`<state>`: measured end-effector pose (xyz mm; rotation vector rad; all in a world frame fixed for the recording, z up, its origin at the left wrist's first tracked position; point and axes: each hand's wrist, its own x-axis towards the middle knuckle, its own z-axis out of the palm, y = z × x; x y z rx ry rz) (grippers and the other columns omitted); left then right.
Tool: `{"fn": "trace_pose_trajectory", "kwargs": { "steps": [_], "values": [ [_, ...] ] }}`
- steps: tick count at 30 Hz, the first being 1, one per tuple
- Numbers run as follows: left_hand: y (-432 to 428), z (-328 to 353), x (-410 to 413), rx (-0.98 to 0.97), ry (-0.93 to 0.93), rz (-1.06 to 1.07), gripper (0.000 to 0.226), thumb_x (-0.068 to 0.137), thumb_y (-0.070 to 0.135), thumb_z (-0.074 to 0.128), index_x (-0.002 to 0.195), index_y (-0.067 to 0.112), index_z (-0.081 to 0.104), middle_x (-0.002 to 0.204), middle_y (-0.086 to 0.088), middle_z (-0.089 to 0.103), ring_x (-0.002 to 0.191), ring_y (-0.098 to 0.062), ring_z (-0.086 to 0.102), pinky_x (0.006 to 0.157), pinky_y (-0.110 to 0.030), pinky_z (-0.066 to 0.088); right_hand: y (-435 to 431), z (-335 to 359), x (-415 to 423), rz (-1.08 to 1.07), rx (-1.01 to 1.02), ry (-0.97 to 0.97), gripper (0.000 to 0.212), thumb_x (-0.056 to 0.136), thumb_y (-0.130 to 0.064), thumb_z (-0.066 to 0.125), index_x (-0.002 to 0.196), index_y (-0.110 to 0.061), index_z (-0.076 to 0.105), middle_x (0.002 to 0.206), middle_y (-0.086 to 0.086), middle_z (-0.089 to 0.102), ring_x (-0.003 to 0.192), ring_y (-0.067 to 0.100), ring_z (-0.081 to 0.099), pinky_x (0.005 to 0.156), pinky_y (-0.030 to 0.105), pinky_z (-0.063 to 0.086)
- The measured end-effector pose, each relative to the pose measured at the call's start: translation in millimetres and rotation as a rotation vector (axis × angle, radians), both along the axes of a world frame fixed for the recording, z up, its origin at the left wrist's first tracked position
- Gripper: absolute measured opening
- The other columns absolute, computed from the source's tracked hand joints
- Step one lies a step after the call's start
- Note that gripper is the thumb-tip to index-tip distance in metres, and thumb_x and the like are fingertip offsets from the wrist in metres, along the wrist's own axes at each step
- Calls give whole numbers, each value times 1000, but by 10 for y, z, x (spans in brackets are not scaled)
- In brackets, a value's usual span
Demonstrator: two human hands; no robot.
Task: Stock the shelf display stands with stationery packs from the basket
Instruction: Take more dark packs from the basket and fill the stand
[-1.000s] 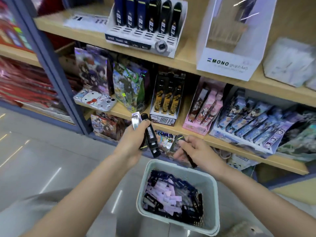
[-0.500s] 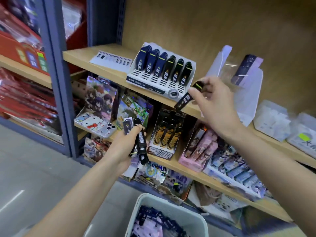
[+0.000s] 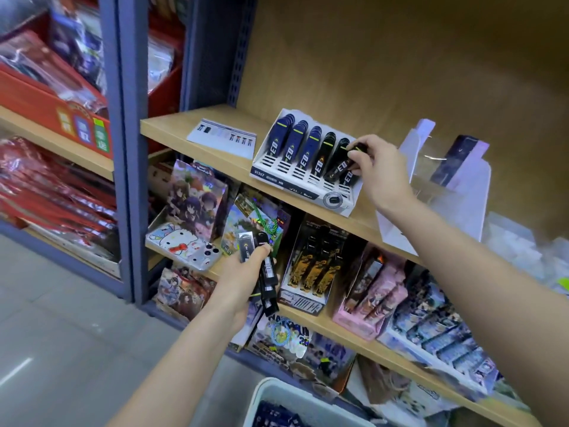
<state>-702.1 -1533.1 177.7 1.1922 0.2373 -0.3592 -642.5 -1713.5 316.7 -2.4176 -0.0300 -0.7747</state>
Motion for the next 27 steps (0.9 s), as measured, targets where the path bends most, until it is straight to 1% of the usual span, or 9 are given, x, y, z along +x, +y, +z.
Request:
{"fn": "trace_pose_trajectory", "kwargs": {
  "steps": [3,7,11,13,16,19,22,24,27],
  "values": [
    [-9,-13,6,-12,18,-13,24,90,35,60,108,18,62,112,-7,66,105,-29,61,89,-41,44,-8,92,25,30,-106,67,17,96,-7,48,99,-12,64,93,11,64,83,27,65,83,41,54],
    [-10,-41,18,-24,37,-12,23,90,33,61,107,17,62,108,-6,67,106,-30,60,99,-46,44,-12,160,52,38,-292,101,17,93,-9,56,104,-9,69,91,6,60,83,26,60,81,29,46],
    [-6,-84,41,-23,51,-19,42,85,40,66,119,15,58,114,-7,65,108,-30,60,99,-48,44,-42,155,91,24,-192,30,20,84,-7,68,103,-8,62,78,-1,52,76,21,56,80,35,51],
    [-10,-103,50,-30,46,-24,39,86,38,65,117,16,59,113,-7,65,106,-29,61,99,-47,44,-65,135,99,41,-140,30,18,83,-5,69,95,-7,56,75,-1,53,76,25,59,76,35,52],
    [-5,-104,38,-31,50,-36,32,88,36,64,112,15,61,109,-8,67,98,-27,63,95,-45,45,-66,106,108,44,-236,21,19,83,-8,70,87,-14,52,76,2,55,74,22,55,75,37,50],
    [-2,-106,24,-26,45,-37,26,89,33,63,107,14,62,101,-9,68,87,-25,65,90,-41,46,-50,72,112,32,-338,-7,13,86,-9,67,93,-10,56,86,2,54,78,20,53,78,38,48],
    [4,-105,24,-33,46,-40,24,88,33,65,103,14,62,96,-10,68,89,-27,65,82,-38,46,-50,22,78,17,-349,-46,15,90,-10,62,104,-8,58,98,-1,46,80,18,51,79,32,46],
    [11,-112,29,-47,49,-47,24,87,34,66,101,14,63,100,-11,68,99,-29,64,89,-41,45,-42,-15,18,2,-347,-72,23,93,-12,58,115,-9,56,106,-4,41,84,16,50,80,29,44],
    [26,-116,24,-64,49,-54,28,84,36,69,102,15,64,104,-11,67,99,-29,63,94,-44,43,31,-113,-179,-15,-296,-128,25,96,-11,51,121,-10,51,111,-5,41,86,9,47,80,20,39]
  ]
}}
